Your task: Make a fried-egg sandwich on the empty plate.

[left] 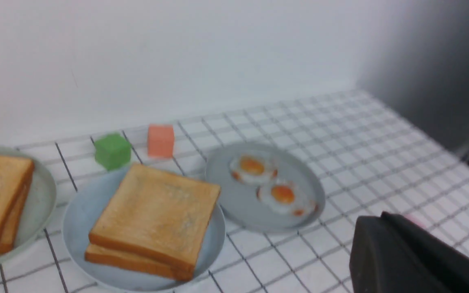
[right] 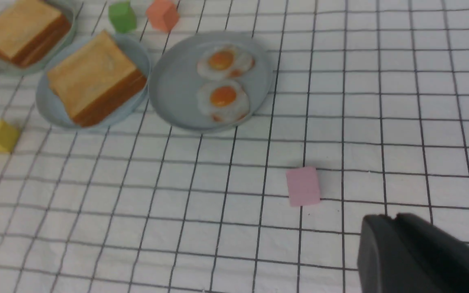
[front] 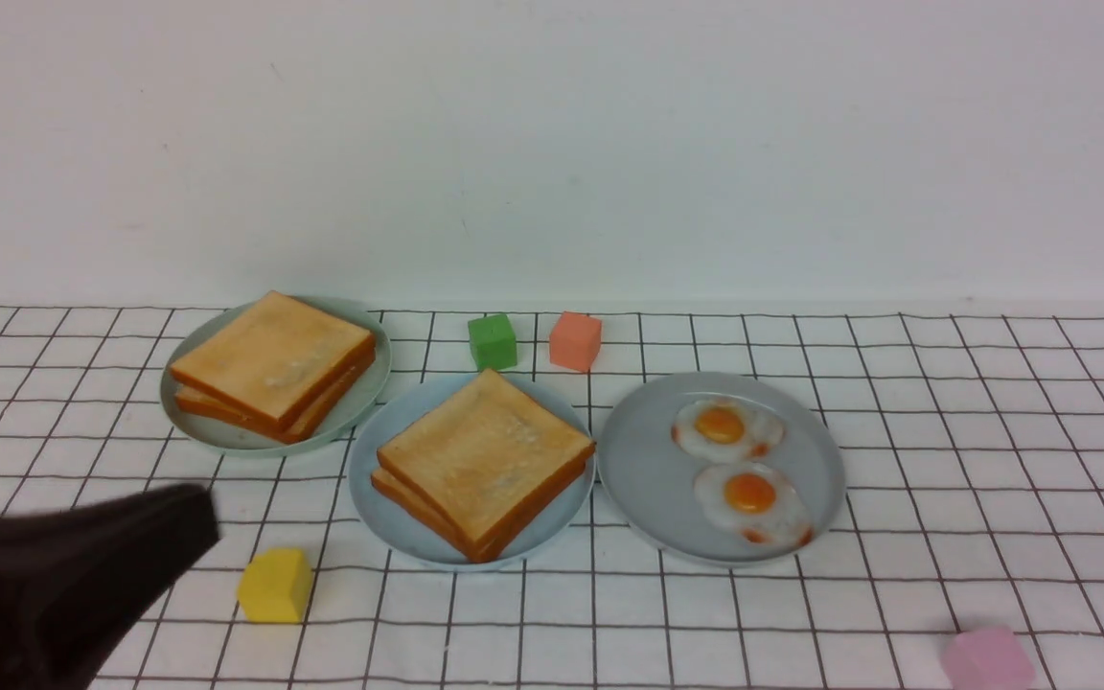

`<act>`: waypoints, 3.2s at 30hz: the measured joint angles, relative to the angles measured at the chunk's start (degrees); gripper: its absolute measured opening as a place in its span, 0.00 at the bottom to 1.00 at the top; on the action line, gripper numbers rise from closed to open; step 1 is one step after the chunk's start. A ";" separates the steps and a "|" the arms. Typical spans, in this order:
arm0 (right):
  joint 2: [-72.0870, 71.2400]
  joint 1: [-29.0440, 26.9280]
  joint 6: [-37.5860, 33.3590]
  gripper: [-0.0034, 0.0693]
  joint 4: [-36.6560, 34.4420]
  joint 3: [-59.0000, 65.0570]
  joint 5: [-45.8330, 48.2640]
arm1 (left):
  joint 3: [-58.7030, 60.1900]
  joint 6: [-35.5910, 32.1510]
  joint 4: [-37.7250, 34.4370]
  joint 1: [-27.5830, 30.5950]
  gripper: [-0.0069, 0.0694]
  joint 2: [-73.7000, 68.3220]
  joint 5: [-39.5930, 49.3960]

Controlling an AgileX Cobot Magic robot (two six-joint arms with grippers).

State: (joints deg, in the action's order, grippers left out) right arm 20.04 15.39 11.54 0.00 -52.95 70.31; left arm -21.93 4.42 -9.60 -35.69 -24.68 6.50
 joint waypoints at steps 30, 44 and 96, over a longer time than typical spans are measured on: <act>-10.34 -0.76 7.76 0.14 0.40 39.58 -42.76 | 12.44 -0.05 -0.18 0.00 0.07 10.07 5.93; -20.65 -15.11 -5.52 0.03 -2.46 54.00 -48.24 | 12.44 -0.05 -0.18 0.00 0.07 10.07 6.11; -20.71 -15.31 -5.66 0.08 -3.25 53.95 -48.00 | 23.73 3.52 5.33 34.74 0.10 25.28 15.76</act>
State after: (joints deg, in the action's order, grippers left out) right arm -0.67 0.08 5.89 -3.25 0.99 22.32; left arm 1.79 7.93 -4.27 -0.94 0.60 22.26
